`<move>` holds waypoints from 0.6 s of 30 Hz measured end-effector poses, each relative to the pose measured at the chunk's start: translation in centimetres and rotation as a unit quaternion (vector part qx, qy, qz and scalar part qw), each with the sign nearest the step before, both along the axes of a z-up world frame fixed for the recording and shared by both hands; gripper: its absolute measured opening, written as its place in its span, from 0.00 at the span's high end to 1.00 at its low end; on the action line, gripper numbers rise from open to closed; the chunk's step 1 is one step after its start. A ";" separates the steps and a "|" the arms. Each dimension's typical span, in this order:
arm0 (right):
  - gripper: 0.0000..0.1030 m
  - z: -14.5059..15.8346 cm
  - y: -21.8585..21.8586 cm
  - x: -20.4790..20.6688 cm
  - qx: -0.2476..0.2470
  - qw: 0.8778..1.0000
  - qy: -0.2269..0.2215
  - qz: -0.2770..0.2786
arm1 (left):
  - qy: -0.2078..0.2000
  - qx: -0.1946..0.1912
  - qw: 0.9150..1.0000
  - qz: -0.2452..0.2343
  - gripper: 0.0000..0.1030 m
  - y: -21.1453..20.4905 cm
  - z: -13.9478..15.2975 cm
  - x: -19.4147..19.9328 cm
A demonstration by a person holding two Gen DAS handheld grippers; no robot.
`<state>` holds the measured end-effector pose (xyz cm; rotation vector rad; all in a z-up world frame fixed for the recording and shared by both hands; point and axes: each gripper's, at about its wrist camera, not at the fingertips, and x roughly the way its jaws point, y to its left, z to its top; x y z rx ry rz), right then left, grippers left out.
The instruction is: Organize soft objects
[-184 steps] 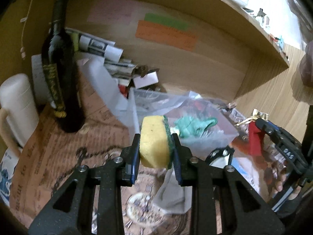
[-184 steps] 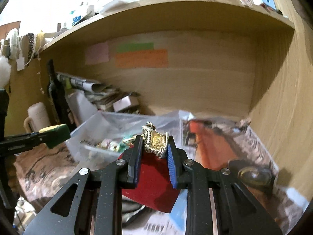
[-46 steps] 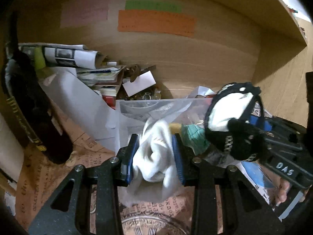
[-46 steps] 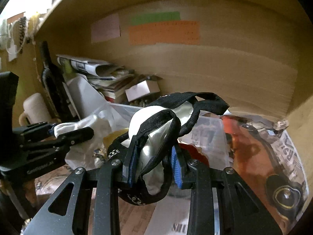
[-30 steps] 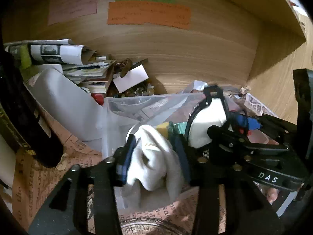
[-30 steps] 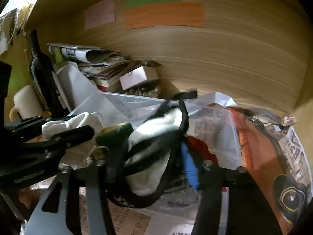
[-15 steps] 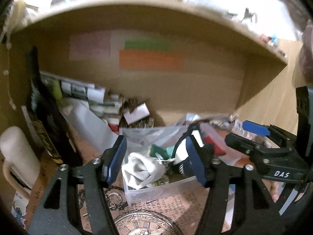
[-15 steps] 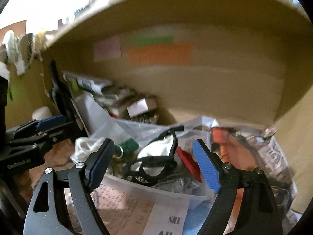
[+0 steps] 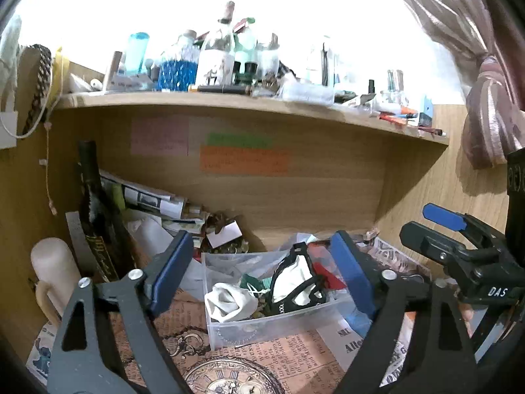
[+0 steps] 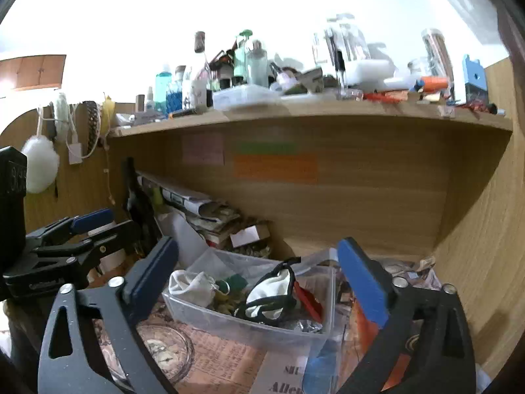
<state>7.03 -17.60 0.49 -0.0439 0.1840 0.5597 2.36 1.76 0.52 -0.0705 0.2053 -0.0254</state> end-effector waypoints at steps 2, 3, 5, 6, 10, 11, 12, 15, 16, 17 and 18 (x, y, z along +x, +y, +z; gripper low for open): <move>0.01 0.1 -0.1 -0.4 0.002 1.000 -0.004 0.000 | -0.006 0.003 1.000 0.002 0.09 -0.1 0.1 -0.5; 0.01 0.1 0.0 -0.6 0.003 1.000 -0.004 0.000 | -0.008 0.004 1.000 0.003 0.08 -0.2 0.1 -0.8; 0.00 0.1 -0.1 -0.7 0.006 1.000 -0.004 -0.001 | -0.011 0.008 1.000 0.004 0.07 -0.4 0.2 -1.2; 0.00 0.1 -0.2 -0.8 0.006 1.000 -0.004 -0.001 | -0.011 0.009 1.000 0.004 0.06 -0.4 0.2 -1.3; 0.00 0.0 -0.4 -1.1 0.008 1.000 -0.004 -0.003 | -0.012 0.012 1.000 0.006 0.02 -0.7 0.2 -1.7; 0.00 0.0 -0.4 -1.1 0.009 1.000 -0.003 -0.003 | -0.013 0.013 1.000 0.006 0.02 -0.8 0.3 -1.7; 0.00 -0.1 -0.5 -1.1 0.009 1.000 -0.003 -0.004 | -0.013 0.013 1.000 0.005 0.02 -0.8 0.3 -1.7; 0.00 -0.1 -0.6 -1.2 0.011 1.000 -0.001 -0.006 | -0.012 0.015 1.000 0.005 0.01 -1.0 0.2 -1.7; 0.00 -0.2 -0.7 -1.1 0.012 1.000 -0.001 -0.007 | -0.011 0.016 1.000 0.005 0.00 -1.0 0.2 -1.7; 0.00 -0.2 -0.7 -1.1 0.013 1.000 -0.001 -0.007 | -0.010 0.016 1.000 0.005 0.00 -1.1 0.1 -1.7; 0.00 -0.2 -0.8 -1.0 0.014 1.000 0.000 -0.007 | -0.009 0.017 1.000 0.004 0.00 -1.1 0.1 -1.6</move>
